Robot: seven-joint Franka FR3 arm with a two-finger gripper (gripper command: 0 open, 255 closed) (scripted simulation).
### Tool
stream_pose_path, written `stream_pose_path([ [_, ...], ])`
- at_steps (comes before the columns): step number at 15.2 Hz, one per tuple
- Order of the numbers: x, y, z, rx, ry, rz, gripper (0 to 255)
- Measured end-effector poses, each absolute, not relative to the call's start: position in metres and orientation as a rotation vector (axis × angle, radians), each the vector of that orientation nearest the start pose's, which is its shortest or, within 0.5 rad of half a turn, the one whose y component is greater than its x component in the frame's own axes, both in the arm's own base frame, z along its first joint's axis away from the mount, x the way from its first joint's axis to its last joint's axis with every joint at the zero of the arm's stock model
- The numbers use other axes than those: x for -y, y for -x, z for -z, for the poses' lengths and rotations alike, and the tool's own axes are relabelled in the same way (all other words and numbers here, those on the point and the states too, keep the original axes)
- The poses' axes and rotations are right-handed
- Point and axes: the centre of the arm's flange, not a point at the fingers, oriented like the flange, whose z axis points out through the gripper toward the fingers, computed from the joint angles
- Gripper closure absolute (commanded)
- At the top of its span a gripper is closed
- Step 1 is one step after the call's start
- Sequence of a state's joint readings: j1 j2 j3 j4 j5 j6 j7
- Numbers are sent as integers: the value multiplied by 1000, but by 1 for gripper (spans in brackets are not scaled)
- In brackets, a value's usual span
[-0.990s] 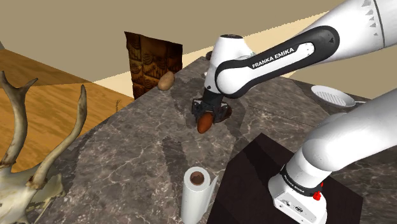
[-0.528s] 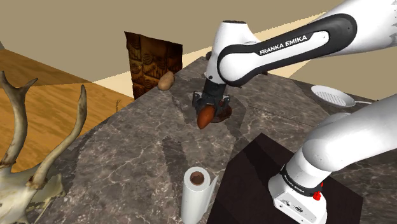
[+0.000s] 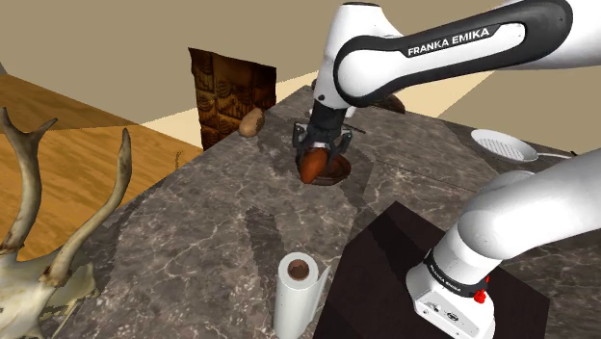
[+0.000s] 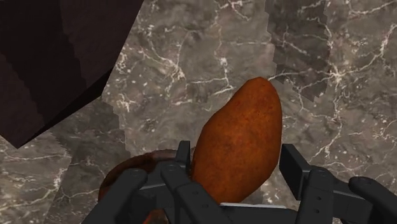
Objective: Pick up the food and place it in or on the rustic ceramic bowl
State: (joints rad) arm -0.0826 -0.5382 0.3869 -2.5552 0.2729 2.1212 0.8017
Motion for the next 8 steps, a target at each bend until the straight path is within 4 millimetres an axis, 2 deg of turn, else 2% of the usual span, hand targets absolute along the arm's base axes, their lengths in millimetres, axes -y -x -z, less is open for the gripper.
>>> stream_pose_path([
  [4, -127, -377, -459, -1013, 2889, 77, 255],
  [8, -85, -398, -461, -1014, 2888, 75, 255],
])
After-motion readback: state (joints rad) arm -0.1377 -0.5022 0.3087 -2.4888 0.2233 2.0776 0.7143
